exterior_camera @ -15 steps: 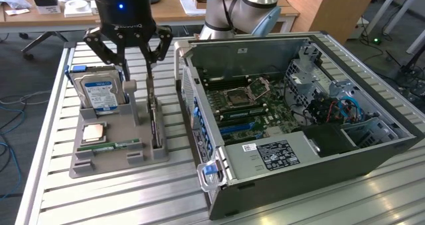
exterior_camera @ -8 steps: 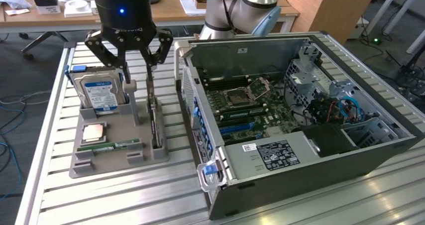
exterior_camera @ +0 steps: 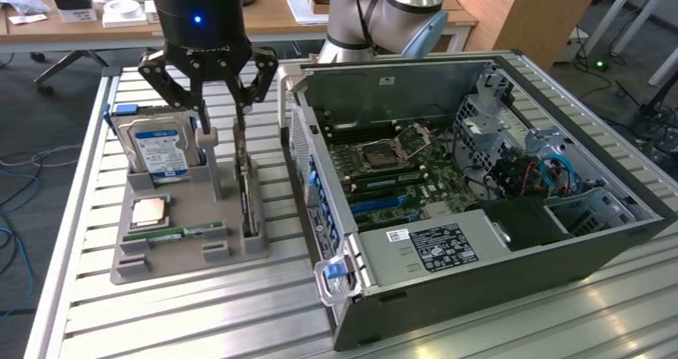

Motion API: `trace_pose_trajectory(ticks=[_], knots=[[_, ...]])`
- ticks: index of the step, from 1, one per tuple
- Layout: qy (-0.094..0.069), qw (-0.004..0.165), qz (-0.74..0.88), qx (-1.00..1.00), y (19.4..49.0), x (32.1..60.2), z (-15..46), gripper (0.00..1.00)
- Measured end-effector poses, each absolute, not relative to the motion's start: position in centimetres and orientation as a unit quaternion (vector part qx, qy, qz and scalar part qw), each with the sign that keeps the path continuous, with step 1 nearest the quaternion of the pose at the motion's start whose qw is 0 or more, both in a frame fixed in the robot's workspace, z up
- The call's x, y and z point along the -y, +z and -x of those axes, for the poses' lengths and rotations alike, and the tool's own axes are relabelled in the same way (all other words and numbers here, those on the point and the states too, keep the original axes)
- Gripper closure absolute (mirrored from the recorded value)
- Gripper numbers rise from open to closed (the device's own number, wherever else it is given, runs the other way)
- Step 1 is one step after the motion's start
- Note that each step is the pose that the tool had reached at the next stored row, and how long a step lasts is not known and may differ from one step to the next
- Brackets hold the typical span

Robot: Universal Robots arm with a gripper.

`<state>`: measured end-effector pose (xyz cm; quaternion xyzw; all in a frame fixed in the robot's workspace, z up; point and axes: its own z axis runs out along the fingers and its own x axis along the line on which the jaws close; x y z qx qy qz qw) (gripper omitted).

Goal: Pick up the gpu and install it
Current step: 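Pick up the gpu and move the gpu toward the slot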

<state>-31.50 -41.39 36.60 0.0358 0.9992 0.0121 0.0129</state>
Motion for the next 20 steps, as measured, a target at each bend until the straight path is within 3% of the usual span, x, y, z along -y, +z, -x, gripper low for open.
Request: trace_pose_trajectory(ticks=[20], knots=[[0.012, 0.013, -0.036, -0.999, 35.4, 41.4, 31.5, 0.53]])
